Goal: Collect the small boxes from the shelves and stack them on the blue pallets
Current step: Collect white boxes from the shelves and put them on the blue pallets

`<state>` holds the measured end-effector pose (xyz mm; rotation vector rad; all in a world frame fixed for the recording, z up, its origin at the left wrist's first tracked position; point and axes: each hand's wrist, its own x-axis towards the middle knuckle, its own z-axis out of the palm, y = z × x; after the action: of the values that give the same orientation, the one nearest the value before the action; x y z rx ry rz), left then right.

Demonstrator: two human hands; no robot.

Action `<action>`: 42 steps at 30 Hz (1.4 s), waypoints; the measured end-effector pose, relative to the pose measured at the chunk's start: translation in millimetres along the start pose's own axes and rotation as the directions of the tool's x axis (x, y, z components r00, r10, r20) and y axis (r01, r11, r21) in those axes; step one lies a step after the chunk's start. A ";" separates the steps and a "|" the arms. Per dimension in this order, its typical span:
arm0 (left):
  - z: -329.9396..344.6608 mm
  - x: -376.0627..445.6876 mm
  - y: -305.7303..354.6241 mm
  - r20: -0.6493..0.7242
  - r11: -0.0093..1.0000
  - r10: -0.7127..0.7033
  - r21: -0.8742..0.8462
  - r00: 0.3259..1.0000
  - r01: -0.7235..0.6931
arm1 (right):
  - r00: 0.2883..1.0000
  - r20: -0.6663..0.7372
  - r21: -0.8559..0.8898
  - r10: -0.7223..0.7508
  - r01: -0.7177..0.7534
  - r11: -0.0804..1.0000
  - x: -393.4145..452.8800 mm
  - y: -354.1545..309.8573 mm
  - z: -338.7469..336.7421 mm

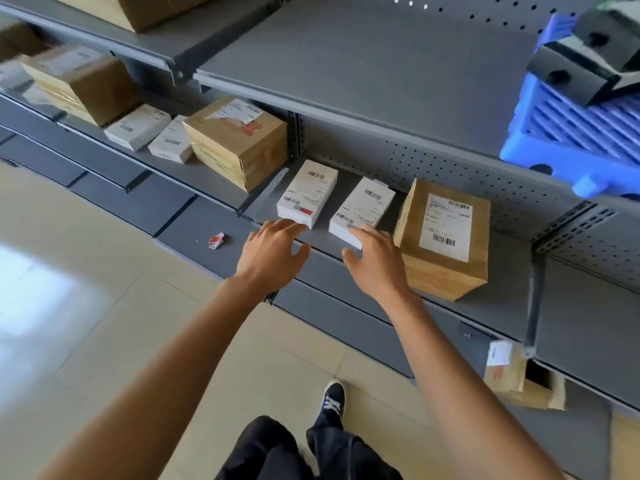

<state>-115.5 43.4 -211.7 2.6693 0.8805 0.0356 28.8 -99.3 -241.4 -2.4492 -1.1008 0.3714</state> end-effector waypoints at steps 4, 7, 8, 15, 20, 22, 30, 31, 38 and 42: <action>7.5 28.3 -17.7 0.021 1.000 0.011 -0.006 1.000 -0.011 | 0.999 0.000 0.006 0.050 -0.050 0.999 18.2 1.6 14.1; 17.8 53.6 -36.7 0.048 0.999 0.034 -0.012 0.998 -0.034 | 0.995 -0.007 -0.024 0.095 -0.095 0.995 31.3 1.1 28.8; 21.9 61.5 -43.6 0.056 0.999 0.047 -0.016 0.997 -0.046 | 0.993 -0.007 -0.034 0.115 -0.115 0.993 35.1 0.2 34.6; 46.5 109.5 -77.6 0.074 0.986 0.164 0.005 0.984 -0.165 | 0.954 -0.057 -0.088 0.294 -0.298 0.950 60.5 -12.1 71.6; 63.6 143.0 -85.1 0.102 0.984 0.176 0.007 0.979 -0.178 | 0.916 -0.137 -0.098 0.377 -0.392 0.915 83.0 -12.7 91.9; 71.4 154.7 -85.4 0.119 0.983 0.184 0.001 0.976 -0.186 | 0.901 -0.168 -0.095 0.400 -0.418 0.903 92.0 -10.5 100.8; 103.4 179.9 -88.6 0.157 0.973 0.222 0.029 0.962 -0.229 | 0.875 -0.191 -0.084 0.444 -0.465 0.881 118.1 -2.1 131.8; 105.1 179.9 -89.7 0.143 0.973 0.222 0.025 0.965 -0.228 | 0.874 -0.207 -0.073 0.440 -0.463 0.883 117.7 -1.4 135.0; 110.6 176.4 -95.8 0.060 0.970 0.243 -0.005 0.968 -0.243 | 0.836 -0.361 -0.004 0.415 -0.446 0.895 111.8 4.1 154.6; 113.5 173.0 -103.0 0.016 0.965 0.261 0.006 0.965 -0.262 | 0.809 -0.431 0.013 0.399 -0.436 0.900 108.6 7.4 164.1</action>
<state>-20.6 188.0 -365.1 2.7711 0.5186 0.0738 37.5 23.1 -395.5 -2.6645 -0.3937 -0.0948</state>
